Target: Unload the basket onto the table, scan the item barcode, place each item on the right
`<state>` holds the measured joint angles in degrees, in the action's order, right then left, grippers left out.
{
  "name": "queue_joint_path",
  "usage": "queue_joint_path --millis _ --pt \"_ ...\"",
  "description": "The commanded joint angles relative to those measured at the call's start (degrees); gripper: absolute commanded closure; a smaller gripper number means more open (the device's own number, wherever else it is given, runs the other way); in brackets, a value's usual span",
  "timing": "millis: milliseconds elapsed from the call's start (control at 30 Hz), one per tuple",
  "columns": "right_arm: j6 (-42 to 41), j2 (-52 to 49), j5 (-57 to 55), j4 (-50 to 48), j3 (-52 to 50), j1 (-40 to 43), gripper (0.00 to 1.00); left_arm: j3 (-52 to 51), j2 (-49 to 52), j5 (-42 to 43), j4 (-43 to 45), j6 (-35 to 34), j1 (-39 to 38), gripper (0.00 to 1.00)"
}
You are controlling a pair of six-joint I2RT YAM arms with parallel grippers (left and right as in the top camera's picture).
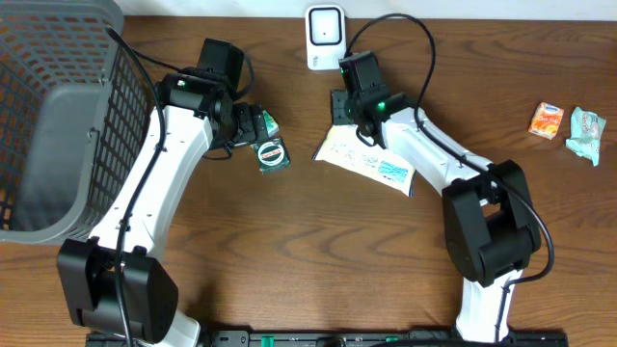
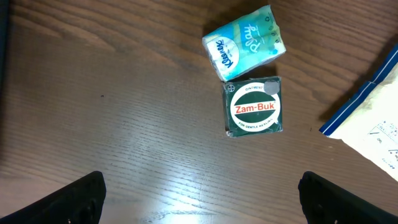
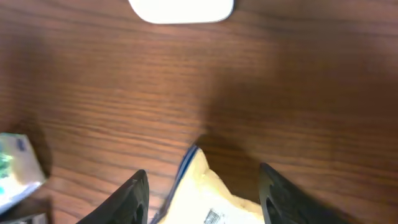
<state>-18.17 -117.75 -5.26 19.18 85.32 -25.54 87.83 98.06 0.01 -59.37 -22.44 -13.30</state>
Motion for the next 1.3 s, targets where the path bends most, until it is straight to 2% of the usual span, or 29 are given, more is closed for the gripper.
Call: queue_joint_path --millis 0,67,233,567,833,933,1100,1233,1267 --pt "-0.24 -1.46 -1.62 -0.81 -1.16 0.0 0.49 0.48 -0.02 -0.66 -0.15 0.31 0.15 0.02" --pt "-0.2 -2.32 0.2 -0.57 -1.16 0.0 0.49 0.48 -0.02 -0.66 -0.15 0.31 0.15 0.02" --pt "3.56 -3.85 8.76 2.4 -1.16 -0.07 0.44 0.48 -0.02 -0.66 -0.15 0.31 0.15 0.02" --pt "9.31 -2.19 9.94 13.51 -1.11 -0.5 0.41 0.48 -0.02 -0.66 -0.15 0.31 0.15 0.02" --pt "9.75 3.93 9.92 14.47 -1.09 -1.55 0.37 0.48 -0.02 -0.66 -0.15 0.31 0.15 0.02" --pt "9.7 6.69 9.94 16.04 -1.09 -1.55 0.39 0.48 -0.02 -0.66 -0.15 0.31 0.15 0.02" --pt "9.7 12.04 9.92 26.64 -1.09 -1.49 0.48 0.48 -0.02 -0.66 -0.15 0.31 0.15 0.02" --pt "9.7 14.03 9.9 37.44 -1.09 -1.44 0.8 0.48 -0.02 -0.66 -0.15 0.31 0.15 0.02" --pt "9.7 14.03 9.88 39.58 -1.09 -1.44 0.84 0.48 -0.02 -0.66 -0.15 0.31 0.15 0.02"
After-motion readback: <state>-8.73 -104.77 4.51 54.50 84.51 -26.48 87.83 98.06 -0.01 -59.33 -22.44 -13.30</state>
